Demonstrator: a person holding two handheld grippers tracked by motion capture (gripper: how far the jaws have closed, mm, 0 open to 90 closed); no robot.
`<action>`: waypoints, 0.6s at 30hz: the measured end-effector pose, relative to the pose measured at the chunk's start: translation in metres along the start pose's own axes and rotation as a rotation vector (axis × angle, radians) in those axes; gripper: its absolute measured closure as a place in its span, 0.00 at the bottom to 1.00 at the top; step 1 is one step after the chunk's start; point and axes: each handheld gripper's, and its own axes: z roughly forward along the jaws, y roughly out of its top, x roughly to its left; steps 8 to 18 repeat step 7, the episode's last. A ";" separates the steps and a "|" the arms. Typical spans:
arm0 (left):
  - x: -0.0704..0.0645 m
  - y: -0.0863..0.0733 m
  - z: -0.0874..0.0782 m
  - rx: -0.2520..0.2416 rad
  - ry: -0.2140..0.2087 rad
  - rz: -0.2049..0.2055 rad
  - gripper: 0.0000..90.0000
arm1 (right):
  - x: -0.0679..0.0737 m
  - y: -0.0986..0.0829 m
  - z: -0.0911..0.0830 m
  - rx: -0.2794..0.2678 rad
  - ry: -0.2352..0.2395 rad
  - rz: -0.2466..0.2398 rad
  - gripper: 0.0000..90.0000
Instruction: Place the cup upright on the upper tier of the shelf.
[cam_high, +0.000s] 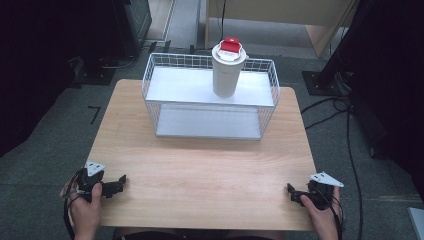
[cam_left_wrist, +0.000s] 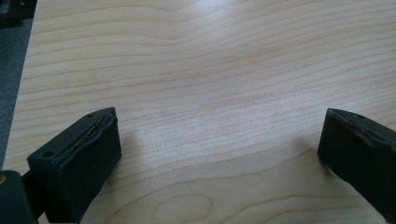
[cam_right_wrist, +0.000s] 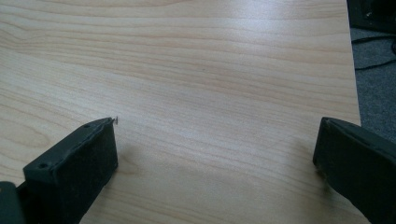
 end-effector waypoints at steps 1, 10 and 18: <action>0.000 0.000 0.000 0.000 0.000 0.000 0.00 | 0.000 0.000 0.000 0.000 0.000 0.000 0.00; 0.000 0.000 0.000 0.000 0.000 0.000 0.00 | 0.001 0.000 0.000 0.001 -0.004 0.007 0.00; 0.000 0.000 0.000 0.000 0.000 0.000 0.00 | 0.001 0.000 0.000 0.001 -0.004 0.007 0.00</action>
